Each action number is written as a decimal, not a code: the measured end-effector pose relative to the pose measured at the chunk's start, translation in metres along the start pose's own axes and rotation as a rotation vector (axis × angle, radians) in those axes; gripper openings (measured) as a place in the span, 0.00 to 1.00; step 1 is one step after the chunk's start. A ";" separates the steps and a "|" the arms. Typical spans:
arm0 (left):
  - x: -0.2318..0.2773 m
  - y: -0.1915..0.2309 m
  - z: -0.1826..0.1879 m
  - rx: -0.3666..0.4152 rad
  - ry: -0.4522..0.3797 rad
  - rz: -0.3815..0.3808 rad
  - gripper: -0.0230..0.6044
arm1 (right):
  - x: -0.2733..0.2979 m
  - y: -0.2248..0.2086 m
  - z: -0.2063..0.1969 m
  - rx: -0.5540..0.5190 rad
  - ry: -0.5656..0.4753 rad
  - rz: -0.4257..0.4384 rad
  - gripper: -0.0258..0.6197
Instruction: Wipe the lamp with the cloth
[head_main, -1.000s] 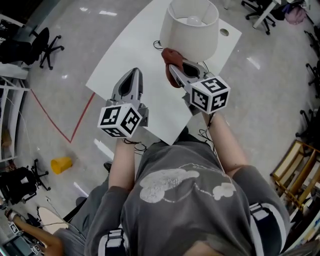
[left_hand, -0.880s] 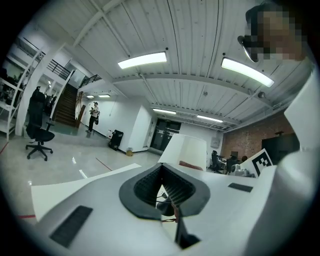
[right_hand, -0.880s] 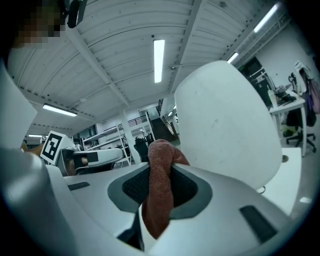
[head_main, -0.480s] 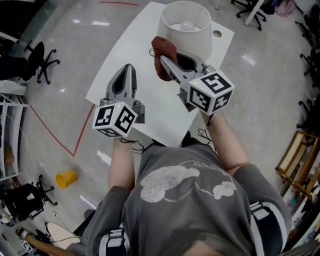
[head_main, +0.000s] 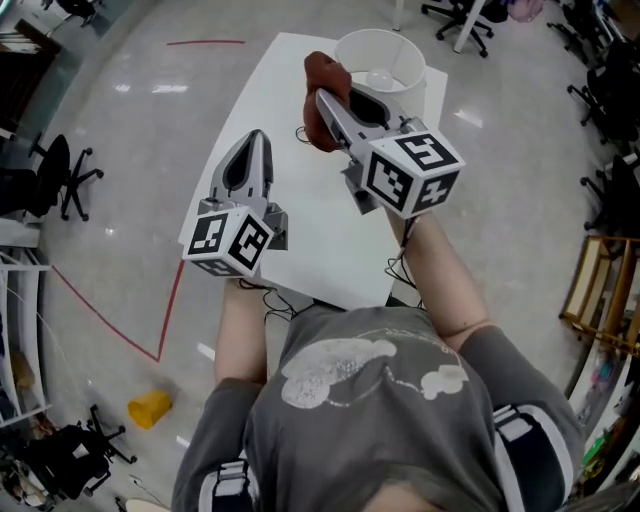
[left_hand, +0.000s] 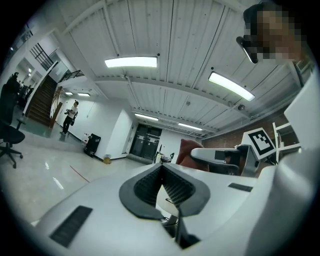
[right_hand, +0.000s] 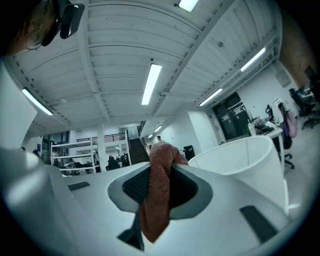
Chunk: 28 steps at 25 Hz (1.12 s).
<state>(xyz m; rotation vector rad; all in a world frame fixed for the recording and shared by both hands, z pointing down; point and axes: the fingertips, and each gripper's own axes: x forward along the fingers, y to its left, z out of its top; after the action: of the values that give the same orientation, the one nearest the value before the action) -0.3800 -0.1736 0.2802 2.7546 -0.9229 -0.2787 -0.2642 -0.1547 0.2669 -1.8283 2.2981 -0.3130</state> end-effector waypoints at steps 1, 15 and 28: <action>0.001 0.002 -0.001 -0.006 0.002 -0.005 0.05 | 0.001 -0.003 -0.002 0.007 -0.001 -0.016 0.18; 0.000 0.040 -0.041 -0.111 0.067 -0.018 0.05 | 0.023 -0.004 -0.064 0.055 0.110 -0.111 0.18; -0.012 0.039 -0.081 -0.137 0.134 0.073 0.05 | -0.007 -0.008 -0.142 0.105 0.293 -0.068 0.18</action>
<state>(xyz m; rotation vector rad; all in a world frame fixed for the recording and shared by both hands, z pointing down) -0.3911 -0.1846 0.3695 2.5735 -0.9307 -0.1375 -0.2946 -0.1432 0.4056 -1.9197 2.3511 -0.7434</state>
